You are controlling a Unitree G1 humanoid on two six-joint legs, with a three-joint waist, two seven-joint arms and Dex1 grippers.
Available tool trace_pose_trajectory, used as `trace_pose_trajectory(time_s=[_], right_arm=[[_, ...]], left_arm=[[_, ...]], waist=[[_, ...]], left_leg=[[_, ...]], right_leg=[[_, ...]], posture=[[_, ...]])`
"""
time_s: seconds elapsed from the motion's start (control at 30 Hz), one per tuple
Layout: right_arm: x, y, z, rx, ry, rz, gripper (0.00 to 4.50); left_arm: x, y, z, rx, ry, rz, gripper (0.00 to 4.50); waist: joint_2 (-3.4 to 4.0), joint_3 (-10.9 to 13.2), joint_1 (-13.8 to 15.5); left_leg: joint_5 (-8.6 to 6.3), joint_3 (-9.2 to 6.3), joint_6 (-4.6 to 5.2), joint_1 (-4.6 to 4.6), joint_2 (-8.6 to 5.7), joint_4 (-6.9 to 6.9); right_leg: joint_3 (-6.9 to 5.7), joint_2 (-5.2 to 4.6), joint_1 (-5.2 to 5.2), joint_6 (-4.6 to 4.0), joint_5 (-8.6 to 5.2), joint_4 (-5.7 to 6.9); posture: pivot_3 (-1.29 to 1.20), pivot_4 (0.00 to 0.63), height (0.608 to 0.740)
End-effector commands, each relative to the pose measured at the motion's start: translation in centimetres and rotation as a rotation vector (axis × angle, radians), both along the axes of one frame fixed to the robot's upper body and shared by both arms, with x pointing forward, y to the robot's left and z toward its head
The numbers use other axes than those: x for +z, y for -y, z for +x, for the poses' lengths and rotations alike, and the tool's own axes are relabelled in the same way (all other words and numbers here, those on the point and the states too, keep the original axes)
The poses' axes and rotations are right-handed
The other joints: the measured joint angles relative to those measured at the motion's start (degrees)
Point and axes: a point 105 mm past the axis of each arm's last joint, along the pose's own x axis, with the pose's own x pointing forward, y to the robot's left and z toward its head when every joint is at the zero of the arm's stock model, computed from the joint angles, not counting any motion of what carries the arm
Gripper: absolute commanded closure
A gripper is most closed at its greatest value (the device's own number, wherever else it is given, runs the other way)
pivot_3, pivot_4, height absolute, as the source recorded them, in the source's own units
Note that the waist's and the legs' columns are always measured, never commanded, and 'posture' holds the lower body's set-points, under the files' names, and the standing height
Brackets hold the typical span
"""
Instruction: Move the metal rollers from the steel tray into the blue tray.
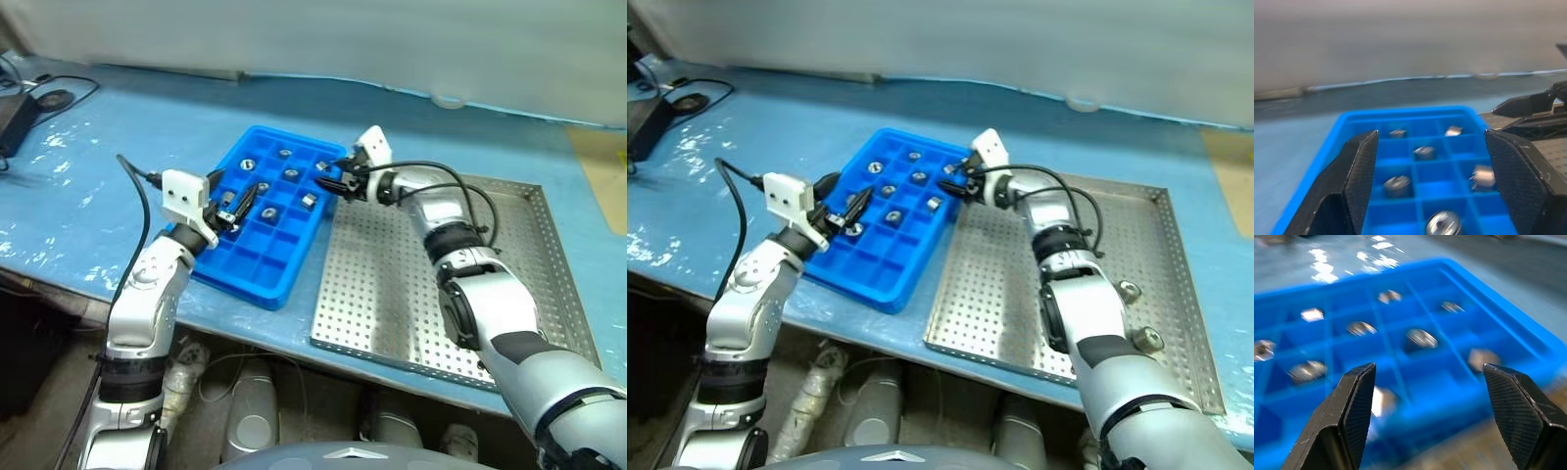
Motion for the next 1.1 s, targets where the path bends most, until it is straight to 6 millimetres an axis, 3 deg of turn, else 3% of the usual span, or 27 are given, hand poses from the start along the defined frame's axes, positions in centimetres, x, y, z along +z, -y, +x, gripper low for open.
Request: trace_pose_trajectory(time_s=[0.03,0.13,0.27,0.47,0.63,0.83,0.9,1.0,1.1], right_arm=[[2.9,4.1,-0.4,-0.148,0.089,0.035,0.84],[3.1,8.2,-1.7,-0.309,0.083,0.035,0.84],[2.4,10.9,-4.6,-0.373,0.043,0.017,0.84],[-0.1,11.8,-8.2,-0.393,-0.097,0.014,0.84],[-2.6,14.5,-9.7,-0.539,-0.206,-0.014,0.84],[-4.4,15.6,-11.8,-0.568,-0.293,-0.026,0.84],[-5.0,15.1,-12.3,-0.539,-0.325,-0.012,0.84],[-5.5,13.9,-12.7,-0.487,-0.349,0.015,1.44],[-5.1,13.3,-12.3,-0.478,-0.326,0.029,2.4]], left_arm=[[0.2,2.0,0.5,-0.091,0.028,0.001,0.86],[0.1,3.5,1.1,-0.151,0.031,-0.01,0.86],[-0.2,5.2,1.5,-0.221,0.026,-0.025,0.86],[-0.5,6.7,1.9,-0.291,0.027,-0.014,0.86],[-1.4,6.7,2.3,-0.287,0.008,0.008,0.86],[-1.5,6.9,2.2,-0.292,0.013,0.017,0.86],[-1.6,7.0,2.2,-0.292,0.012,0.018,0.86],[-1.7,7.0,2.3,-0.289,0.012,0.021,0.86],[-1.6,6.9,2.4,-0.275,0.016,0.025,0.86]], waist=[[0.0,0.0,-1.4],[-0.01,0.0,-3.6],[-0.02,0.0,-6.0],[-0.01,0.0,-8.5],[-0.01,0.0,-9.3],[-0.01,0.0,-9.4],[-0.01,0.0,-9.5],[-0.01,0.0,-9.6],[-0.01,0.0,-9.7]], left_leg=[[0.03,0.01,-0.04,0.03,-0.02,0.01],[0.04,0.09,-0.05,0.12,-0.04,-0.02],[0.04,0.27,-0.04,0.44,-0.04,-0.24],[-0.06,0.61,0.13,0.71,-0.04,-0.29],[-0.12,0.93,0.22,0.89,-0.05,-0.28],[-0.19,1.02,0.34,0.88,-0.07,-0.28],[-0.2,1.04,0.35,0.88,-0.07,-0.31],[-0.2,1.07,0.36,0.92,-0.07,-0.32],[-0.2,1.09,0.35,0.95,-0.07,-0.33]], right_leg=[[0.04,0.01,0.02,0.0,0.0,-0.02],[0.16,0.04,0.02,0.01,0.0,-0.04],[0.35,0.11,0.12,0.03,0.0,-0.15],[0.71,0.17,0.13,0.09,0.04,-0.21],[0.95,0.13,0.17,0.19,0.06,-0.25],[0.98,0.08,0.18,0.21,0.05,-0.34],[0.98,0.08,0.17,0.21,0.05,-0.37],[1.0,0.08,0.17,0.22,0.04,-0.38],[1.01,0.08,0.17,0.45,-0.1,-0.36]], posture=[[0.05,0.15,0.74],[0.0,0.15,0.74],[-0.09,0.15,0.74],[-0.13,0.15,0.74],[-0.15,0.15,0.74],[-0.15,0.15,0.74],[-0.15,0.15,0.74],[-0.15,0.15,0.74],[-0.15,0.15,0.74]])
